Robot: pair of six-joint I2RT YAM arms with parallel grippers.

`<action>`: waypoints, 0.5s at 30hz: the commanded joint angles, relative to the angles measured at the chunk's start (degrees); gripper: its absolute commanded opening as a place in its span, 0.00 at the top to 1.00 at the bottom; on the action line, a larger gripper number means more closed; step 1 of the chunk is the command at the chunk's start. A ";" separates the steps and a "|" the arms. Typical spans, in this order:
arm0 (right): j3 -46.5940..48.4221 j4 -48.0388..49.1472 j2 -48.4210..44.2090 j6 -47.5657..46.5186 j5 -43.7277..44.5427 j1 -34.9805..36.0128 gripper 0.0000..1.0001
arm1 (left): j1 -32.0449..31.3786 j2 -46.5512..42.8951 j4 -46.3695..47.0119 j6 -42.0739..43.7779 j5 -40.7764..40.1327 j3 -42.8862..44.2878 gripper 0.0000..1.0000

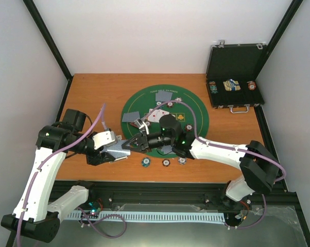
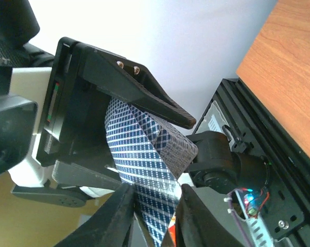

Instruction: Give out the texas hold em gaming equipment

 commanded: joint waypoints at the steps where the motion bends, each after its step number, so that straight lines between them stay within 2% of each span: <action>1: -1.42 -6.15 -2.27 -0.86 2.35 -1.16 0.80 | 0.04 -1.28 0.76 -0.36 3.56 1.97 0.87; 8: -1.72 -9.75 -5.47 -1.97 3.12 -2.41 0.93 | 0.04 -1.15 0.67 -0.18 3.28 2.22 0.87; 15: -1.91 -15.49 -7.98 -4.87 2.88 -6.28 0.97 | 0.00 -0.96 0.76 -0.03 2.77 1.98 0.87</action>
